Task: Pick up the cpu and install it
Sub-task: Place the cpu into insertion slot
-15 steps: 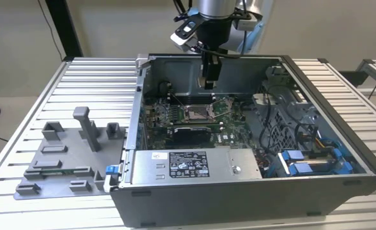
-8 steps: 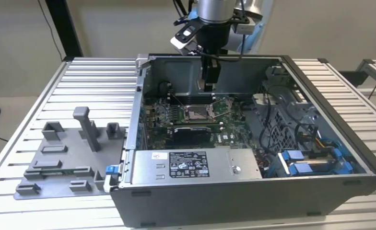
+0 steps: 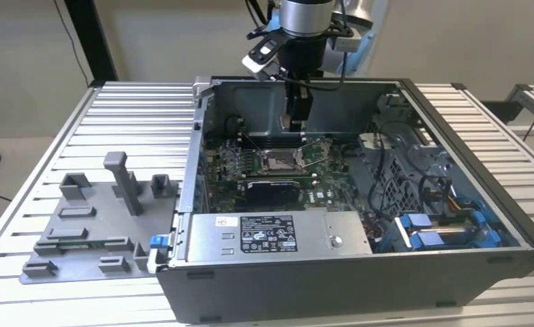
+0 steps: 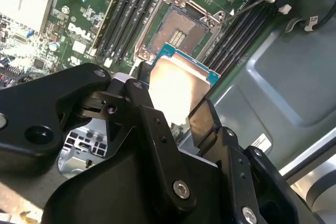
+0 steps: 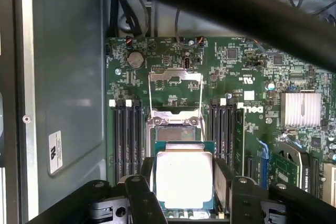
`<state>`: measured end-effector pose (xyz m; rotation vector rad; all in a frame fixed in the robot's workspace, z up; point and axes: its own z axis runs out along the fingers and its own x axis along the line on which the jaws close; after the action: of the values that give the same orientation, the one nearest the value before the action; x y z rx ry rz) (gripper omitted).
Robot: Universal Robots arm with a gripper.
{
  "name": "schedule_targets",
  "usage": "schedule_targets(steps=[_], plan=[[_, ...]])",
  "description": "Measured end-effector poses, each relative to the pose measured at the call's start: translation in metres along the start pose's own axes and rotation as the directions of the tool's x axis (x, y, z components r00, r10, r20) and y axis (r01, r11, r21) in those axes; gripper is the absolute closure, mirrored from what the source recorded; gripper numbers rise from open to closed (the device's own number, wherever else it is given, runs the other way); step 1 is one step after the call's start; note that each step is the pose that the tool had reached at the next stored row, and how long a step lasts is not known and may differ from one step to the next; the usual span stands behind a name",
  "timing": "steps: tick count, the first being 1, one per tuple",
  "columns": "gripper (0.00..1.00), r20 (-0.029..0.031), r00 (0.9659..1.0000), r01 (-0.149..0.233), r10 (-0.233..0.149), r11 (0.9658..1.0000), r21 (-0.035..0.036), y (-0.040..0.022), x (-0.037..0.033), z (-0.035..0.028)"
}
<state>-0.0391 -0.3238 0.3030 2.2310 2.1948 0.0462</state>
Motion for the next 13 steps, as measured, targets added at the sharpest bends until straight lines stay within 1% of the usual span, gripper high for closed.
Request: schedule_targets(steps=[13], plan=[[1.00, -0.0004, 1.0000, 0.000, 0.000, 1.0000, 0.0002, -0.0001, 0.0000, 0.0023]])
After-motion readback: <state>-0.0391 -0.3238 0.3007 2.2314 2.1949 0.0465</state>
